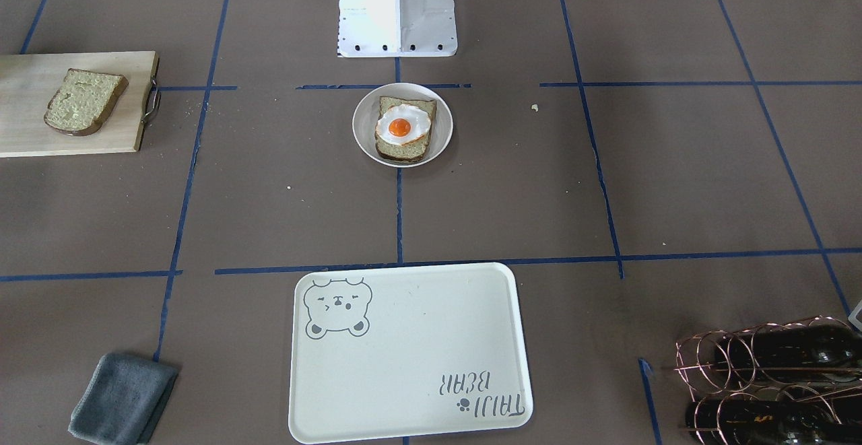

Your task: Make sandwich and place on tray

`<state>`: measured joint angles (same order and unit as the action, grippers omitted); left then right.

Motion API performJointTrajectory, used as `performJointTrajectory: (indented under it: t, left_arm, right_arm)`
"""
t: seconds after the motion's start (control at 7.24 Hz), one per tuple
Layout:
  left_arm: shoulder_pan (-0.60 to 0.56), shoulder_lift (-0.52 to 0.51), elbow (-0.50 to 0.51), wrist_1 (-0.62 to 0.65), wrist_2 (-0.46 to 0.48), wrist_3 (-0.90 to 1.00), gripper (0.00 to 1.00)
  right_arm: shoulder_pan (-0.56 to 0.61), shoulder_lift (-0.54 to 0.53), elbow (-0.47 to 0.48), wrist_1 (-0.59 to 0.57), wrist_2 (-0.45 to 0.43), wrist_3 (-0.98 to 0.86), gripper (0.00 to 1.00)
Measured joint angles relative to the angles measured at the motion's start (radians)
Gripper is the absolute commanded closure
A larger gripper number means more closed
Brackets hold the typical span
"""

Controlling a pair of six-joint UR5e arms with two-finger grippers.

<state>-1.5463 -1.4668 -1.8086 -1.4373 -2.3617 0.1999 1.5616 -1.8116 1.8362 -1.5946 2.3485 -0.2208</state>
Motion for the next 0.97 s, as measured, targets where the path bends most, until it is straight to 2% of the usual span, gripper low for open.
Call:
performJointTrajectory:
  t: [0.97]
  left_arm:
    - [-0.001,0.0,0.0,0.0,-0.001,0.001,0.0]
  right_arm:
    - [0.001,-0.001,0.012,0.026,0.014,-0.01,0.0]
